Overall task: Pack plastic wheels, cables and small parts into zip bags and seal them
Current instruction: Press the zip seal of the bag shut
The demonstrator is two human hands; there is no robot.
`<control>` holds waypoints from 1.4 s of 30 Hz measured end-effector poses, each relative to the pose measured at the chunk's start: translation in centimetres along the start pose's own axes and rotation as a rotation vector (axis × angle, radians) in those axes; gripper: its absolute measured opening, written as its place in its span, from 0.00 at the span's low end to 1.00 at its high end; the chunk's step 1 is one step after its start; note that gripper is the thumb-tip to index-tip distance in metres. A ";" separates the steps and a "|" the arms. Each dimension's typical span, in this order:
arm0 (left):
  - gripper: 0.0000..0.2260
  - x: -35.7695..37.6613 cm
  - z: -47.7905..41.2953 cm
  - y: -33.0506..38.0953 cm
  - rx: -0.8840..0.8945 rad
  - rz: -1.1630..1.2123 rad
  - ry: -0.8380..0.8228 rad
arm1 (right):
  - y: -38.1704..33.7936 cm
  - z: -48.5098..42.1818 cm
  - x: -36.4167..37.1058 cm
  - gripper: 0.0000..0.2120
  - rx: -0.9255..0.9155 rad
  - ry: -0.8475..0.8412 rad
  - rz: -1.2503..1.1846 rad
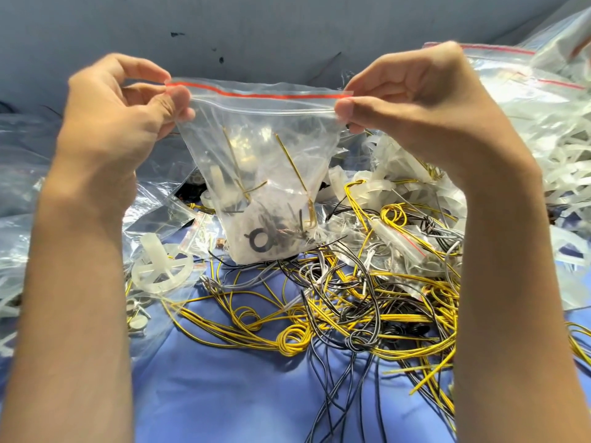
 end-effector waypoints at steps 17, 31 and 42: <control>0.09 -0.3 -0.2 -0.3 0.044 -0.027 0.006 | -0.1 -0.3 0.1 0.03 -0.062 0.072 0.176; 0.11 -0.5 -0.4 -0.6 0.048 -0.067 0.050 | 0.2 -0.3 0.4 0.02 -0.038 0.033 0.126; 0.16 -0.1 0.0 -0.3 -0.022 0.006 -0.165 | 0.0 -0.3 0.4 0.02 -0.070 0.068 0.179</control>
Point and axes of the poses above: each hand's wrist, its own z-axis away from the middle knuckle, its own x-axis out of the palm, y = z × x, the point moved 1 cm from there along -z, towards the middle knuckle, and after that the axes turned 2 degrees about -y, right-handed, at the moved point
